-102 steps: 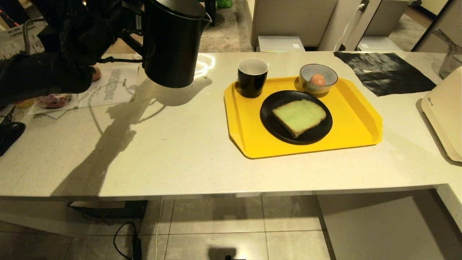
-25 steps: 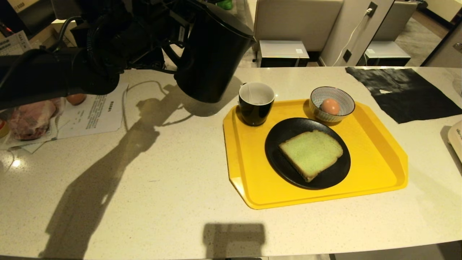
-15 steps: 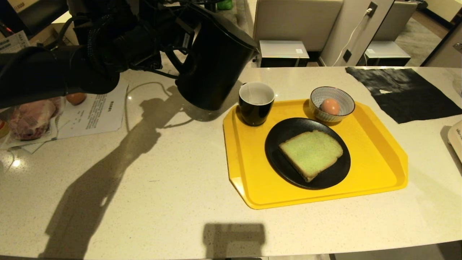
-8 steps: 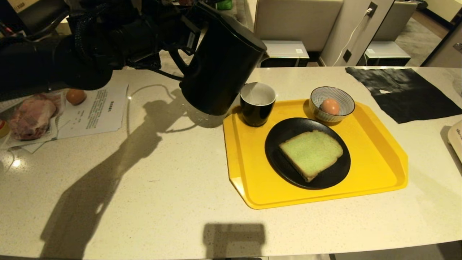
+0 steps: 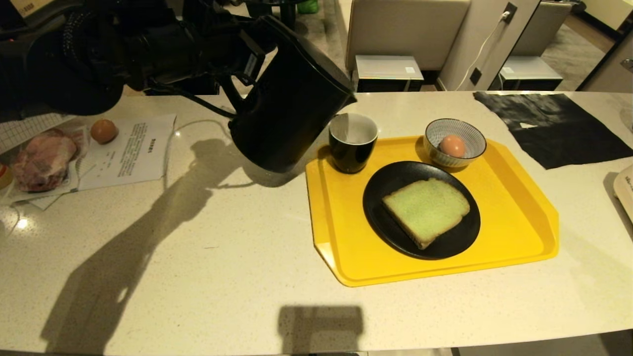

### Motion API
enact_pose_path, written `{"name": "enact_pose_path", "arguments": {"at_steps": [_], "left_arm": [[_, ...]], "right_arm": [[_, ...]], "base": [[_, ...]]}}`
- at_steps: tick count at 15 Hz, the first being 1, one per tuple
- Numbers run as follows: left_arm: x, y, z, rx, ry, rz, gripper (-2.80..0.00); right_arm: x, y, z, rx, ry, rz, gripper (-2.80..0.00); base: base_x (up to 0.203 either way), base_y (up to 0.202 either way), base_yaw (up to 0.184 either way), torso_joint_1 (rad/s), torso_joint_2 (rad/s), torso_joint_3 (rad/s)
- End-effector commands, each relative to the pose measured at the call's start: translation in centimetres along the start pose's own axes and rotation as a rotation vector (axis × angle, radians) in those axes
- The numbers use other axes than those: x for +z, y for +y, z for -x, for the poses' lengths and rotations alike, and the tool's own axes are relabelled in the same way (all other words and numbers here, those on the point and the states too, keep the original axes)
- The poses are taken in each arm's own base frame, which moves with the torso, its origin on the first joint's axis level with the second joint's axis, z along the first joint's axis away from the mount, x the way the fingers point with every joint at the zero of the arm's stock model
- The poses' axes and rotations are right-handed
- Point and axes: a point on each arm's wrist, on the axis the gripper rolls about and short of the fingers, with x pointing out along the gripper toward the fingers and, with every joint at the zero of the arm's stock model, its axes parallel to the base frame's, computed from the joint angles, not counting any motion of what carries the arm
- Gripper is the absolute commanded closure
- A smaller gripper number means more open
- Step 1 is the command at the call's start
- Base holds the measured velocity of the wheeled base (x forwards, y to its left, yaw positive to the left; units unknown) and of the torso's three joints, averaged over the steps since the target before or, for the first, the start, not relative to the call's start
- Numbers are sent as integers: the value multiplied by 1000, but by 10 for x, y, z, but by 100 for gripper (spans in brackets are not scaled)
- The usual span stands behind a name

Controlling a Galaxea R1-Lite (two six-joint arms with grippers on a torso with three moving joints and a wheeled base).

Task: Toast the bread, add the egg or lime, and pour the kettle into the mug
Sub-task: Pour water into a cup

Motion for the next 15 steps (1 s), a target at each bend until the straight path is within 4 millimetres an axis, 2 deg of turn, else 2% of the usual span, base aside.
{"name": "enact_pose_path", "arguments": {"at_steps": [1,8,15], "left_arm": [[1,4,3,5,0,-42,0],[-11,-5,5,-102,118,-71,0],[-9,-7,5,-128,163,-108,0]], "right_arm": [[-8,0,-2,0,28,0,0],[-8,0,-2,0,28,0,0],[-8,0,-2,0,28,0,0]], "base": [[0,0,0,0,0,0],[0,0,0,0,0,0],[0,0,0,0,0,0]]}}
